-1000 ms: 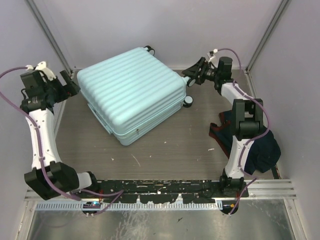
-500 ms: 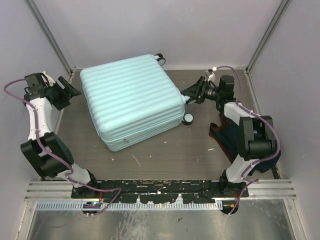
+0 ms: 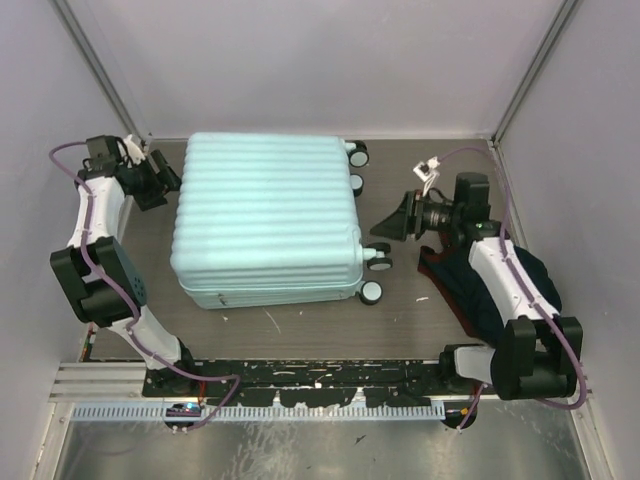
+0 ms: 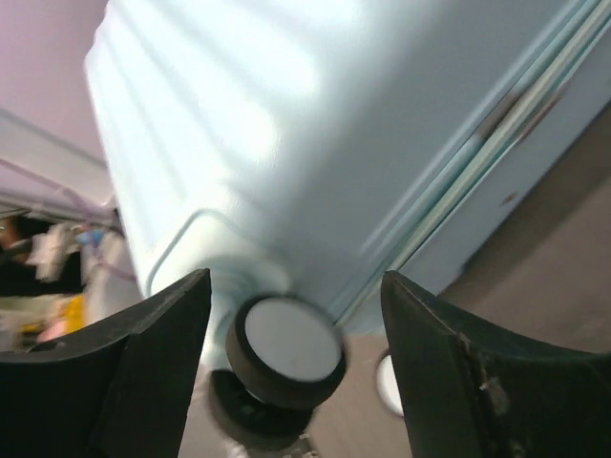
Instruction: Pack the luggage
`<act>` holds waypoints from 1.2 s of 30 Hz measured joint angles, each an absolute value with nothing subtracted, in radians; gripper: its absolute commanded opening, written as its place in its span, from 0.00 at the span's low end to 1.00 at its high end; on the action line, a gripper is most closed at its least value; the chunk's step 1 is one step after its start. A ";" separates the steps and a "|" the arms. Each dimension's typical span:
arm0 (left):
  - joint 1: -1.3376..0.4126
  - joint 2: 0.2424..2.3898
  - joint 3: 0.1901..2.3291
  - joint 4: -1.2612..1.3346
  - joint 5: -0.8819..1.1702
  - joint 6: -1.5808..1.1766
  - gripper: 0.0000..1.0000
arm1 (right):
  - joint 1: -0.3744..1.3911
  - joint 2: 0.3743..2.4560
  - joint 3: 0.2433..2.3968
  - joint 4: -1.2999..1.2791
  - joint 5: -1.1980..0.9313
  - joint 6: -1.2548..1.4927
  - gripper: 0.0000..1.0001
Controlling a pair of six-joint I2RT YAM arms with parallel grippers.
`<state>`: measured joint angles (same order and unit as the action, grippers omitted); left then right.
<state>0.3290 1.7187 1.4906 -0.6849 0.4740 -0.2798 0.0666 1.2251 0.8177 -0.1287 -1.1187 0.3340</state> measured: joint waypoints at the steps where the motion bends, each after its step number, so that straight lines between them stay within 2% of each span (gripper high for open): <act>1: 0.317 1.725 1.497 -0.682 0.474 -0.275 0.74 | 0.036 1.237 0.870 -0.187 -1.108 0.261 0.85; 7: 0.245 1.761 1.510 -0.664 0.486 -0.273 0.74 | -0.091 1.385 1.232 -0.401 -0.967 -0.250 0.99; 15: 0.206 1.800 1.554 -0.676 0.514 -0.265 0.75 | -0.084 1.646 1.481 -0.511 -0.853 -0.761 1.00; 23: 0.205 1.800 1.554 -0.677 0.514 -0.265 0.75 | -0.034 1.880 1.644 -0.477 -0.841 -0.939 1.00; 33: 0.205 1.800 1.554 -0.677 0.515 -0.265 0.75 | 0.067 2.119 1.840 -0.379 -0.812 -0.982 1.00; 36: 0.205 1.801 1.554 -0.677 0.515 -0.268 0.75 | 0.073 2.181 1.907 -0.365 -0.794 -0.997 0.93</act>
